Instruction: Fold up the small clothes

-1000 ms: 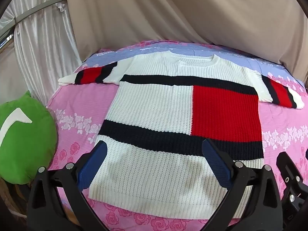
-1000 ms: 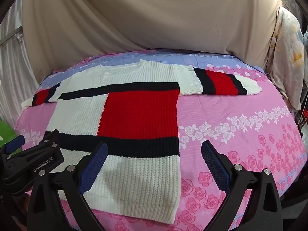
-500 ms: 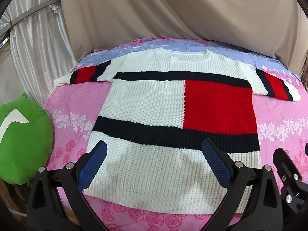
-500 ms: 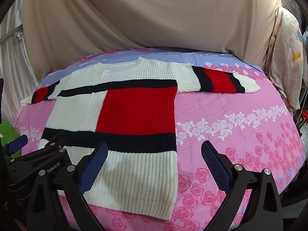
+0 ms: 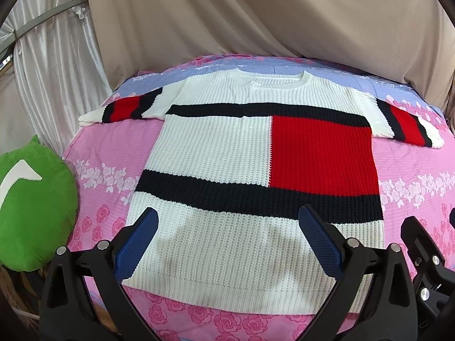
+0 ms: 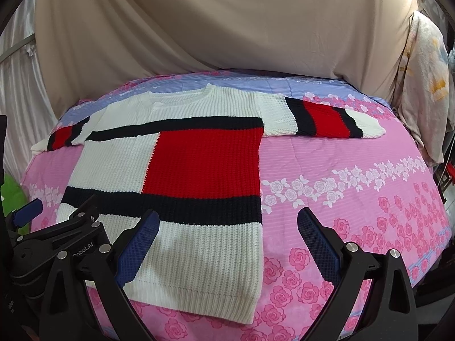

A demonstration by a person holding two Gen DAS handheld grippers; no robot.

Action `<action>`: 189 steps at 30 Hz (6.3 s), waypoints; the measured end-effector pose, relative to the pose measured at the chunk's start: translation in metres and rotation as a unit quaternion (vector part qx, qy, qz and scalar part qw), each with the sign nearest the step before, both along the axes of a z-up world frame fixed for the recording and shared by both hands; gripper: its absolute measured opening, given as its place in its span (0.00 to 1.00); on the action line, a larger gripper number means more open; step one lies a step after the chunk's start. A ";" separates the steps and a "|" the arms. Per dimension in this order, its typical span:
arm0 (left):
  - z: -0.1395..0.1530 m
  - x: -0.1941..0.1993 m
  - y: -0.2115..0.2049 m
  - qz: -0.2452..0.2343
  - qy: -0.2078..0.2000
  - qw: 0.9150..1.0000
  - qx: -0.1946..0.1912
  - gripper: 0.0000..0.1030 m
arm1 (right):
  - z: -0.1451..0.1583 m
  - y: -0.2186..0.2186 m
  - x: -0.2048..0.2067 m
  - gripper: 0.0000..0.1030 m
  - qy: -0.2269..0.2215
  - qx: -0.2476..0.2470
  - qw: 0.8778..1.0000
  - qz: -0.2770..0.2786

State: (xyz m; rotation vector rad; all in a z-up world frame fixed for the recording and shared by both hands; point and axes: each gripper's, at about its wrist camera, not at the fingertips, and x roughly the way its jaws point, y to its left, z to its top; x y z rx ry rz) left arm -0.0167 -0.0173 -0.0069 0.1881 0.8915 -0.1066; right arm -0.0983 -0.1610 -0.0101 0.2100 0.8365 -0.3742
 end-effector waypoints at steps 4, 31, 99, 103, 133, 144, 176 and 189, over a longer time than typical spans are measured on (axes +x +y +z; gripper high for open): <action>0.000 0.000 0.000 0.000 0.000 1.000 0.000 0.94 | 0.000 0.000 0.000 0.94 0.001 0.000 1.000 0.000; 0.000 -0.001 0.000 -0.001 -0.001 1.000 0.002 0.94 | -0.001 0.000 -0.003 0.94 0.001 -0.001 1.000 0.000; -0.038 0.078 -0.005 0.057 0.056 0.995 -0.062 0.95 | -0.126 -0.477 0.109 0.35 -0.018 0.157 0.943 -0.293; -0.039 0.089 -0.009 0.048 0.061 0.994 -0.072 0.94 | -0.093 -0.456 0.132 0.07 -0.054 0.156 0.953 -0.252; -0.096 0.335 -0.059 0.068 0.107 0.974 -0.190 0.78 | -0.111 -0.177 0.213 0.52 0.032 0.092 0.995 0.019; -0.062 0.312 -0.027 0.083 0.040 0.971 -0.219 0.05 | -0.096 -0.189 0.220 0.13 -0.018 0.104 0.994 0.015; -0.064 0.297 0.191 0.251 0.024 0.932 -0.259 0.61 | -0.075 -0.093 0.238 0.29 0.019 0.049 0.996 0.070; -0.101 0.386 0.359 0.365 0.044 0.886 -0.283 0.03 | -0.085 0.012 0.200 0.35 0.084 0.050 0.982 0.163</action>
